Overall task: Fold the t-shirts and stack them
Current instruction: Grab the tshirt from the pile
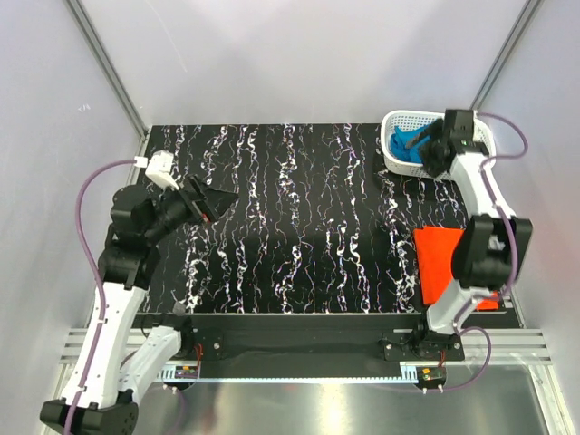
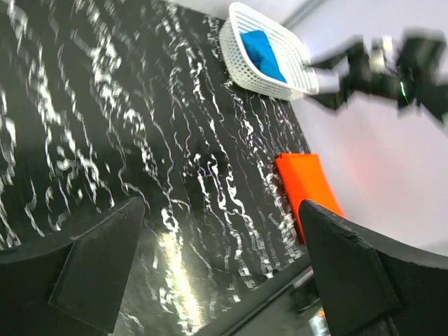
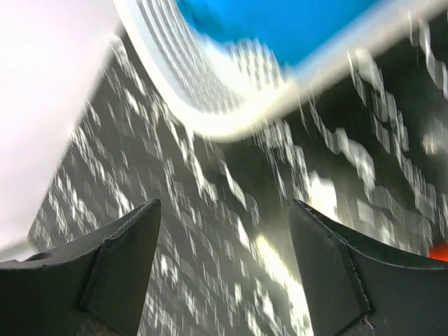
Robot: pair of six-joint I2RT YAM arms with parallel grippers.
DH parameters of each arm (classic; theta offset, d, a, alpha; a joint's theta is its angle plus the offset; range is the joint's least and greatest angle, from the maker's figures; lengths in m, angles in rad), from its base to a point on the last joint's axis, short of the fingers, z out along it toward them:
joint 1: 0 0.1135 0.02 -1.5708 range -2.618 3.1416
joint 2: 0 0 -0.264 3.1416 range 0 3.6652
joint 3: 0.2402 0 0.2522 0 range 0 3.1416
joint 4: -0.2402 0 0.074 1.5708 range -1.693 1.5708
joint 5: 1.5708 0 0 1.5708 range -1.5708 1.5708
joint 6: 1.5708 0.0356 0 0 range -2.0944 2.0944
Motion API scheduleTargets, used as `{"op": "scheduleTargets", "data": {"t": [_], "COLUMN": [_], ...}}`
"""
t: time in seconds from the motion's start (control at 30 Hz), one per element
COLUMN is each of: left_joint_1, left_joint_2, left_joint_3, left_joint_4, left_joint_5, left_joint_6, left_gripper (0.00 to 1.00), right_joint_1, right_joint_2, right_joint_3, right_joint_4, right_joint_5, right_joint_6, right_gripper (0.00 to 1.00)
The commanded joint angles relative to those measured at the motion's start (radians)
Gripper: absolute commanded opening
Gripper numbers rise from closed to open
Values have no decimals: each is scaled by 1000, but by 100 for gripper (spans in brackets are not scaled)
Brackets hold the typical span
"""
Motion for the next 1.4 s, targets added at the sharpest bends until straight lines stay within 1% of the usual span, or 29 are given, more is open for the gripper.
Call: {"op": "scheduleTargets", "data": {"t": [0.0, 0.03, 0.07, 0.1, 0.13, 0.2, 0.23, 0.27, 0.33, 0.4, 0.53, 0.6, 0.7, 0.73, 0.8, 0.83, 0.87, 0.9, 0.93, 1.03, 1.1, 1.13, 1.17, 1.2, 1.23, 1.27, 1.37], "left_joint_1": [-27, -30, -32, -30, -32, -30, -30, -30, -28, -28, -25, -22, -22, -21, -21, -19, -21, -21, -19, -21, -25, -27, -25, -25, -27, -27, -27], "left_joint_2": [54, 60, 67, 70, 77, 84, 84, 85, 90, 93, 102, 105, 113, 114, 113, 113, 113, 113, 111, 105, 100, 96, 84, 76, 70, 65, 61], "left_joint_3": [67, 76, 81, 91, 116, 136, 143, 151, 150, 145, 162, 165, 167, 170, 171, 173, 173, 173, 174, 170, 148, 139, 130, 113, 111, 117, 173], "left_joint_4": [-35, -35, -39, -55, -90, -124, -134, -151, -161, -164, -180, -184, -188, -190, -196, -197, -201, -202, -205, -208, -205, -204, -204, -205, -213, -230, -312], "left_joint_5": [-80, -92, -108, -149, -172, -216, -230, -240, -256, -273, -307, -318, -332, -335, -341, -342, -344, -342, -345, -345, -341, -336, -326, -316, -309, -307, -321], "left_joint_6": [174, 186, 201, 235, 255, 315, 330, 341, 359, 367, 393, 402, 405, 405, 407, 407, 405, 404, 402, 376, 344, 335, 307, 298, 293, 295, 327], "left_gripper": [99, 99, 99, 99, 99, 99, 99, 99, 99, 99, 99, 99, 99, 99, 99, 99, 99, 99, 99, 99, 99, 99, 99, 99, 99, 99, 99], "right_joint_1": [-17, -22, -26, -29, -31, -39, -40, -42, -43, -45, -45, -46, -45, -46, -49, -51, -54, -54, -57, -57, -57, -57, -56, -54, -54, -54, -52], "right_joint_2": [130, 211, 253, 293, 369, 452, 529, 564, 649, 718, 789, 825, 874, 887, 907, 908, 907, 896, 889, 829, 772, 758, 751, 747, 749, 750, 747], "right_joint_3": [230, 276, 364, 405, 442, 546, 577, 629, 678, 738, 799, 838, 907, 924, 977, 1011, 1026, 1043, 1059, 1111, 1091, 1061, 1047, 1033, 1011, 1000, 964], "right_joint_4": [12, 12, 12, 14, 20, 32, 32, 32, 31, 32, 26, 25, 25, 25, 15, 15, 12, 8, 3, 0, -1, 0, -1, -9, -18, -43, -64], "right_joint_5": [118, 154, 170, 188, 213, 205, 195, 190, 178, 173, 204, 220, 221, 217, 217, 224, 228, 234, 239, 251, 257, 251, 245, 224, 204, 188, 146], "right_joint_6": [-103, -119, -153, -170, -184, -234, -241, -242, -238, -215, -172, -166, -173, -175, -175, -175, -176, -178, -181, -222, -215, -216, -225, -236, -263, -270, -294], "right_gripper": [80, 80, 81, 82, 83, 83, 83, 81, 78, 77, 77, 73, 61, 50, 35, 17, 4, 0, 0, 0, 0, 7, 23, 57, 65, 70, 79]}}
